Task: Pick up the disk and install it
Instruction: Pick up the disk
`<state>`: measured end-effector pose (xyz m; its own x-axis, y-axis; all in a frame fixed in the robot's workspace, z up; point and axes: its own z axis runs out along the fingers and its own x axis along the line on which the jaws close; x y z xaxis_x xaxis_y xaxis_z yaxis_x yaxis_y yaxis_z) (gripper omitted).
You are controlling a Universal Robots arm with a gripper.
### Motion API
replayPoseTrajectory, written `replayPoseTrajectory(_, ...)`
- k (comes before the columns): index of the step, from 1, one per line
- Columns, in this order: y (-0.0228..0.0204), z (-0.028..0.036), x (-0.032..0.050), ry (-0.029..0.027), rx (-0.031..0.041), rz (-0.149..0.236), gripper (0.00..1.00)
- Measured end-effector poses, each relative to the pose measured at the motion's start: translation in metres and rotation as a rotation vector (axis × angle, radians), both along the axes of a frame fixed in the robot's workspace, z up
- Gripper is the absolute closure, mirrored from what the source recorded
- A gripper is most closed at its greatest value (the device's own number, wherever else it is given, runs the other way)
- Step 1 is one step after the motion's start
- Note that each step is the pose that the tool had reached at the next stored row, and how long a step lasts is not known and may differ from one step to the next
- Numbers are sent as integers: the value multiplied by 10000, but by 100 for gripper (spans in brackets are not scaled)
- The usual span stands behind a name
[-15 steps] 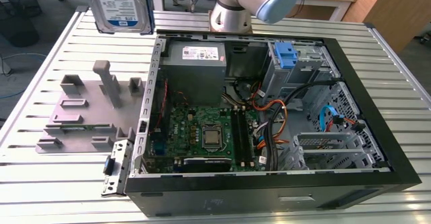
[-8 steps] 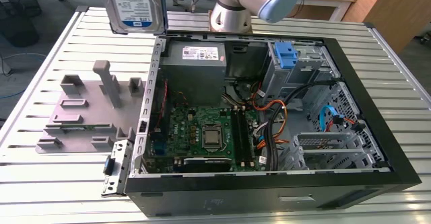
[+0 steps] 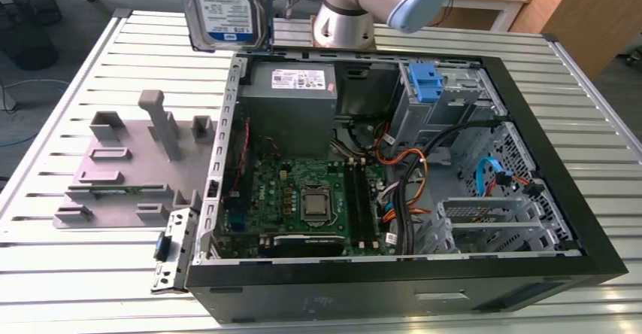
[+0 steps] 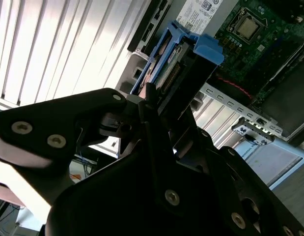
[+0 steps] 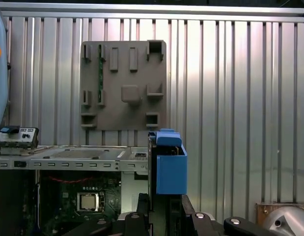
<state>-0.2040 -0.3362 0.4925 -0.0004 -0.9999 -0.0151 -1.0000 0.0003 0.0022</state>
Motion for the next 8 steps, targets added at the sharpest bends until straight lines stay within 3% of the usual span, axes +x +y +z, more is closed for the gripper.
replayPoseTrajectory(8,8,-4,321,-1,0,0,65)
